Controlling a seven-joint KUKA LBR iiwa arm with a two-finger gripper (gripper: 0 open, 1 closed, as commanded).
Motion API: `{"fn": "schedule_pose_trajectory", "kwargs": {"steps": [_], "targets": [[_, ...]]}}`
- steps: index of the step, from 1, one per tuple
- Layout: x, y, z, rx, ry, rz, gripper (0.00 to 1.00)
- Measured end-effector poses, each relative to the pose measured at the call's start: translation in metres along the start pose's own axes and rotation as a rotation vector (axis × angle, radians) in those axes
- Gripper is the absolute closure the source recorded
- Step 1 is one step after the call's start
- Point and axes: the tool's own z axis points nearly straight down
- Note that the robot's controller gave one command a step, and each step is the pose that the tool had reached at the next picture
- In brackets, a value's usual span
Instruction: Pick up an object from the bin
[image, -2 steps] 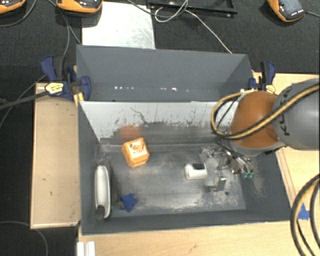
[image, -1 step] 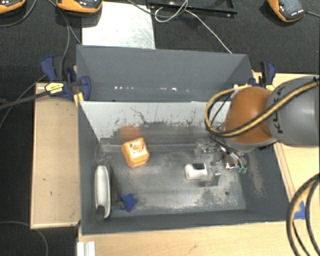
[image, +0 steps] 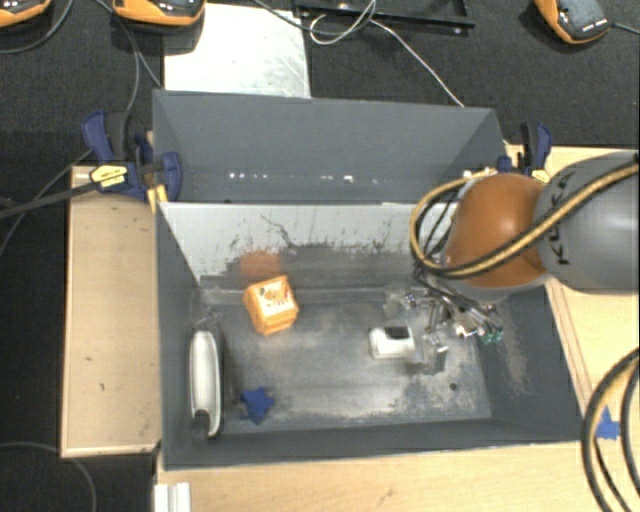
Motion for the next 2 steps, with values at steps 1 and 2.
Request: {"fn": "schedule_pose_trajectory", "kwargs": {"steps": [1,2], "targets": [[0.012,-0.018,0.0,-0.001,-0.002,0.136,0.0],[0.015,0.005,0.0,0.0,0.0,0.146,0.0]]}}
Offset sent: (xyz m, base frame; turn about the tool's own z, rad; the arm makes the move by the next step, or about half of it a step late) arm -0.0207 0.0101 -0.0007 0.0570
